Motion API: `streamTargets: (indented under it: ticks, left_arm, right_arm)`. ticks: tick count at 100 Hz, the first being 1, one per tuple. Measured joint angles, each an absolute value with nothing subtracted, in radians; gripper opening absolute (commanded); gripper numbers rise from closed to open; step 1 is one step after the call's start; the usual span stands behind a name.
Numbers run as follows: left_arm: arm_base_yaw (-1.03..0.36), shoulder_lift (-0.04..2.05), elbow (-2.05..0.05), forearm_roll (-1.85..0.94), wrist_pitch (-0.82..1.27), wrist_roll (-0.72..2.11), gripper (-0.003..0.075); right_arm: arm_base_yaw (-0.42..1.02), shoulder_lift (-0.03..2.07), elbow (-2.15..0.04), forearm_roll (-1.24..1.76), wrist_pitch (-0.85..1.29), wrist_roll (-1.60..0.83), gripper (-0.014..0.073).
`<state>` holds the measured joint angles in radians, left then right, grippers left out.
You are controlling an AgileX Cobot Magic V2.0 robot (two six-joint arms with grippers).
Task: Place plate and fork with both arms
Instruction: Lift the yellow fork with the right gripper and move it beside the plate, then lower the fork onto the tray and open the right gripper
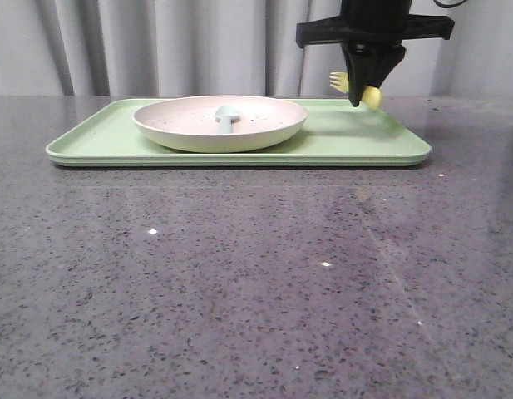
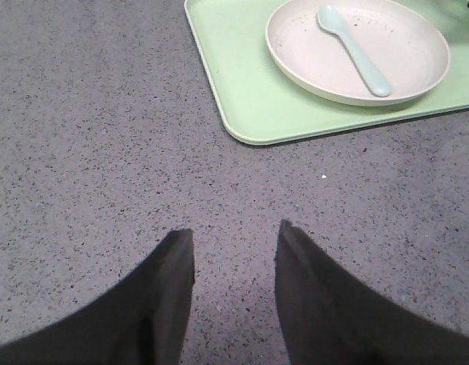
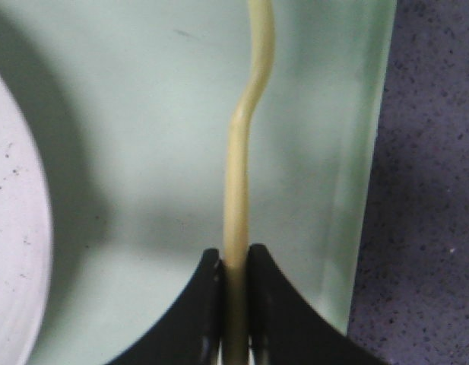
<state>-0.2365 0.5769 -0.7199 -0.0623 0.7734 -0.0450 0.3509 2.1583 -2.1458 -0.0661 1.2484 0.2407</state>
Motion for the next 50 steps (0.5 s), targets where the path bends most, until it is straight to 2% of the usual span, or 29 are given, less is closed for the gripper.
streamTargets:
  ticks: [27, 39, 50]
  left_arm:
    - [-0.237, 0.577, -0.720, -0.064, 0.773, -0.045, 0.0260]
    - [-0.237, 0.577, -0.720, -0.064, 0.772, -0.045, 0.0260]
    - [-0.237, 0.577, -0.720, -0.064, 0.772, -0.045, 0.0260]
  right_arm:
    - [0.351, 2.190, -2.146, -0.060, 1.247, 0.241, -0.0036]
    - [0.351, 2.199, -2.146, -0.049, 1.247, 0.237, 0.0042]
    - [0.351, 2.211, -2.146, -0.044, 1.247, 0.233, 0.0171]
